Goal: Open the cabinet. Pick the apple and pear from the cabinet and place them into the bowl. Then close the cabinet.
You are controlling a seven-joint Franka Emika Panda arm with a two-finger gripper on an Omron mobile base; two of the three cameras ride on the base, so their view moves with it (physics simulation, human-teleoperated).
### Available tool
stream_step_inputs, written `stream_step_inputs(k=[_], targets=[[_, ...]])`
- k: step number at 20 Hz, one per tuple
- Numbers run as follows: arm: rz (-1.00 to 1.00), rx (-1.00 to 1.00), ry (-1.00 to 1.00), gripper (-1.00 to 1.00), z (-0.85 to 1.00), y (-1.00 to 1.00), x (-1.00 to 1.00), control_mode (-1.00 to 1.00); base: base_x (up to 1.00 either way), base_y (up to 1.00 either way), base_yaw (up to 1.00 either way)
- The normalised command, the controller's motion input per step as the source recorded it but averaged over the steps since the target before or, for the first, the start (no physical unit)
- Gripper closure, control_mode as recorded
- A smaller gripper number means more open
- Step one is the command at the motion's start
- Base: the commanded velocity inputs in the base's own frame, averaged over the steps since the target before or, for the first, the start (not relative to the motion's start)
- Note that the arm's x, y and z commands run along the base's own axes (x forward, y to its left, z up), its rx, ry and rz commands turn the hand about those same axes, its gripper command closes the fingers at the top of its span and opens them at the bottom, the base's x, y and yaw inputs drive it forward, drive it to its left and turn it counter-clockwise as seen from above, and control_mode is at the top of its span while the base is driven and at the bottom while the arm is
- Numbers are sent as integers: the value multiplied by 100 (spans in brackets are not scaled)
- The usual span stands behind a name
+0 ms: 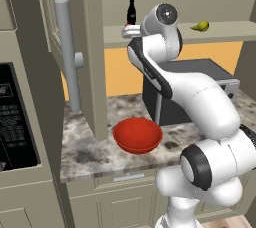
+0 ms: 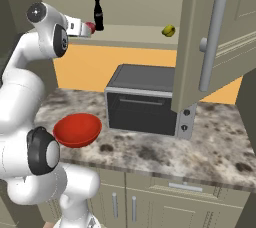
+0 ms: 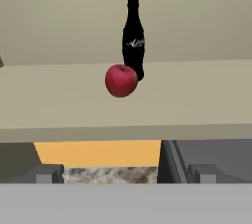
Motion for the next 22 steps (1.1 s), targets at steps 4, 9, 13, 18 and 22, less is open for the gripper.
stream_step_inputs(k=[4,9,13,18,22], targets=[[-2,0,0,-100,0,0,39,-100,0,0,0],[-1,0,0,-100,-4,0,43,-100,0,0,0],[-2,0,0,-100,-5,0,38,-100,0,0,0],[-1,0,0,-100,-6,0,39,-100,0,0,0],[0,0,1,-100,-5,1,39,-100,0,0,0]])
